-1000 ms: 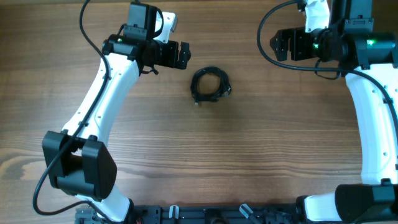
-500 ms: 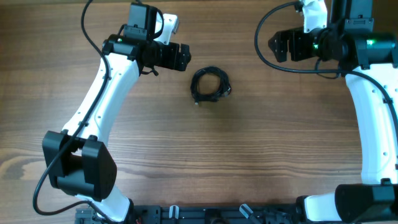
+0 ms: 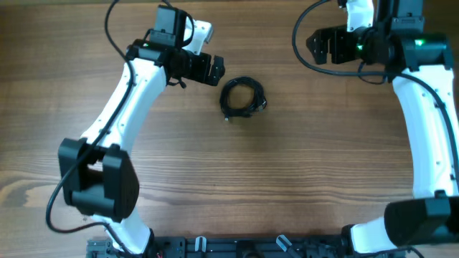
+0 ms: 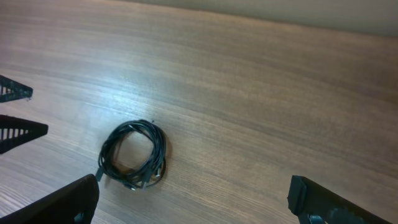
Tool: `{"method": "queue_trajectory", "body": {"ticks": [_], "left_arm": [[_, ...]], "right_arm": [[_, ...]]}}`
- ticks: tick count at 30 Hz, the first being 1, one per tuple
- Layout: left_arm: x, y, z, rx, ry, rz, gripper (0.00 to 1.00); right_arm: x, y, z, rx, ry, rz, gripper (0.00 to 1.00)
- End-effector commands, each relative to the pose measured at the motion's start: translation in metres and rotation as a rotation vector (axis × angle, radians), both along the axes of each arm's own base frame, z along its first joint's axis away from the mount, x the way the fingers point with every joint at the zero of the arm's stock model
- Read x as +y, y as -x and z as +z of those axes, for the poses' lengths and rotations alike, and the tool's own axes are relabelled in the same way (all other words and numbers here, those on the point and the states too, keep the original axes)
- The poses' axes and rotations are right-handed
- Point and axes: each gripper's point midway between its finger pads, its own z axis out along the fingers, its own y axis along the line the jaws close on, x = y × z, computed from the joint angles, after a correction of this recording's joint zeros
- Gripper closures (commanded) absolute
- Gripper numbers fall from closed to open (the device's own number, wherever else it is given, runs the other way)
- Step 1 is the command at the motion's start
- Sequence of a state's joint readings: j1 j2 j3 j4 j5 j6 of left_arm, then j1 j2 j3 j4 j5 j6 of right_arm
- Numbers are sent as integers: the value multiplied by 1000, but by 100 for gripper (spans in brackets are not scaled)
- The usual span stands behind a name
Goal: Untangle cables
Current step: 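Lower the left gripper onto the black cable coil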
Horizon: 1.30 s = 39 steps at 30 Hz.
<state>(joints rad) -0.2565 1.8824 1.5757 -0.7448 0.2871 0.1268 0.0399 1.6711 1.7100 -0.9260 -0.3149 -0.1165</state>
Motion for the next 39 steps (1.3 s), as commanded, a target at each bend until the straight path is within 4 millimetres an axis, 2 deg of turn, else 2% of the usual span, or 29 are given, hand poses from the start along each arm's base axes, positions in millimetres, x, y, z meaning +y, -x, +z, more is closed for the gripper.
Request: {"method": "queue_trajectory", "body": {"ticks": [1, 4, 11, 18, 26, 39], "left_arm": [[-16, -5, -17, 8, 4, -52, 3], [-23, -7, -28, 14, 2, -65, 10], [-40, -11, -54, 30, -2, -95, 12], [-42, -9, -78, 71, -16, -104, 21], [-42, -8, -98, 104, -25, -105, 26], [-45, -6, -102, 98, -33, -141, 43]], "right_arm": [[11, -2, -18, 54, -30, 13, 0], [17, -2, -22, 62, -29, 28, 0], [16, -4, -26, 95, -41, -44, 0], [14, -3, -28, 101, -29, -53, 0], [13, -3, -28, 98, -28, -55, 0], [13, -4, -28, 96, -26, -56, 0]]}}
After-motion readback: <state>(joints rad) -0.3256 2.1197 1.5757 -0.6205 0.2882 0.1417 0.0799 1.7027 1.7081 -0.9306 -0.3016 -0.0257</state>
